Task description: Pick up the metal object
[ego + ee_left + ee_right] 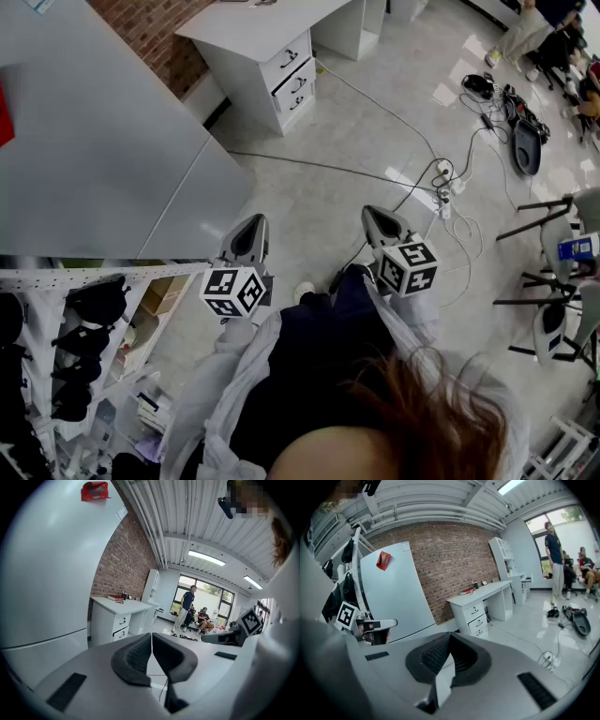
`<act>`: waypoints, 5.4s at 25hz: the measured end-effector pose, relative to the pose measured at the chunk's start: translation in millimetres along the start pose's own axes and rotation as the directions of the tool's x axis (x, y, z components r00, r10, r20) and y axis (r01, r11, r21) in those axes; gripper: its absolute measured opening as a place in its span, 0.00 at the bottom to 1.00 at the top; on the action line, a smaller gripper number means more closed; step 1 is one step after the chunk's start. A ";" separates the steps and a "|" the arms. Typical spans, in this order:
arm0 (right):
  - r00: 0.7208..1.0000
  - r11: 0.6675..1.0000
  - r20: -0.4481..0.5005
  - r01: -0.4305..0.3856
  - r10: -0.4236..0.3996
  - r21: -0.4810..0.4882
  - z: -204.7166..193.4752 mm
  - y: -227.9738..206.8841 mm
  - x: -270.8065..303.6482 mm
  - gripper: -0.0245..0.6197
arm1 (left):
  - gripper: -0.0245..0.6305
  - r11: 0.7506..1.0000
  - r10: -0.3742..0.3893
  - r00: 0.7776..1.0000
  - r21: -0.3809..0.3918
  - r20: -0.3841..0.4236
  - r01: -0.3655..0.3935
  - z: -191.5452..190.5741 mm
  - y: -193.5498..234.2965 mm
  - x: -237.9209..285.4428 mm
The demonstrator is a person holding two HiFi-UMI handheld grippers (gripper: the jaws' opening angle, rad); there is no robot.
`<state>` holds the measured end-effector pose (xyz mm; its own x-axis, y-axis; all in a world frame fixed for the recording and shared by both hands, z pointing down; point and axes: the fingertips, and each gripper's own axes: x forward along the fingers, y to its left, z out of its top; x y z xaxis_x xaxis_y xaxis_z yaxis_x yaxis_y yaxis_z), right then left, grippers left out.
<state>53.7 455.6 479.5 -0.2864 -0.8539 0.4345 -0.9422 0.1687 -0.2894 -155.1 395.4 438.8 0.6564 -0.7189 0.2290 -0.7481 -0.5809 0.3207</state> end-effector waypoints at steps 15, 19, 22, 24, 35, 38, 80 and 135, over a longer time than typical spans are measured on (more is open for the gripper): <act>0.991 0.994 0.086 0.105 -0.107 0.024 -11.7 72.2 -16.8 0.05 | 0.07 0.996 -0.085 0.996 0.008 -0.012 0.085 -19.9 29.0 -67.3; 0.983 0.990 0.125 0.125 -0.132 0.062 -3.6 69.7 -28.0 0.05 | 0.07 0.996 -0.094 0.996 0.004 -0.008 0.094 -19.7 28.1 -69.6; 0.984 0.989 0.121 0.126 -0.134 0.075 -5.5 65.9 -26.7 0.05 | 0.07 0.995 -0.097 0.995 0.006 -0.013 0.098 -21.7 26.1 -65.5; 0.986 0.990 0.109 0.117 -0.126 0.084 -8.1 63.5 -20.5 0.05 | 0.07 0.995 -0.095 0.995 0.008 -0.016 0.095 -22.1 26.5 -60.0; 0.999 0.998 0.048 0.005 -0.008 0.062 34.4 22.0 68.1 0.05 | 0.07 1.000 0.004 1.000 0.004 0.019 -0.004 11.3 62.7 21.2; 0.999 0.998 0.046 -0.028 0.026 0.049 60.0 5.0 95.4 0.05 | 0.07 1.000 0.029 0.999 -0.004 0.037 -0.029 24.7 71.6 50.5; 0.986 0.986 -0.017 -0.163 0.164 0.045 168.4 -86.6 272.9 0.05 | 0.07 0.985 0.168 0.984 -0.054 0.055 -0.165 72.5 136.3 232.7; 0.935 0.719 0.047 -0.301 0.351 0.626 388.5 -209.8 653.0 0.41 | 0.07 0.975 0.195 0.981 -0.112 0.010 -0.192 215.4 366.6 575.9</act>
<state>131.9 -328.7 492.5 -0.5902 -0.7625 0.2650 -0.4826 0.0702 -0.8730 -72.4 -313.8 490.2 0.4973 -0.8221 0.2774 -0.8445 -0.3854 0.3718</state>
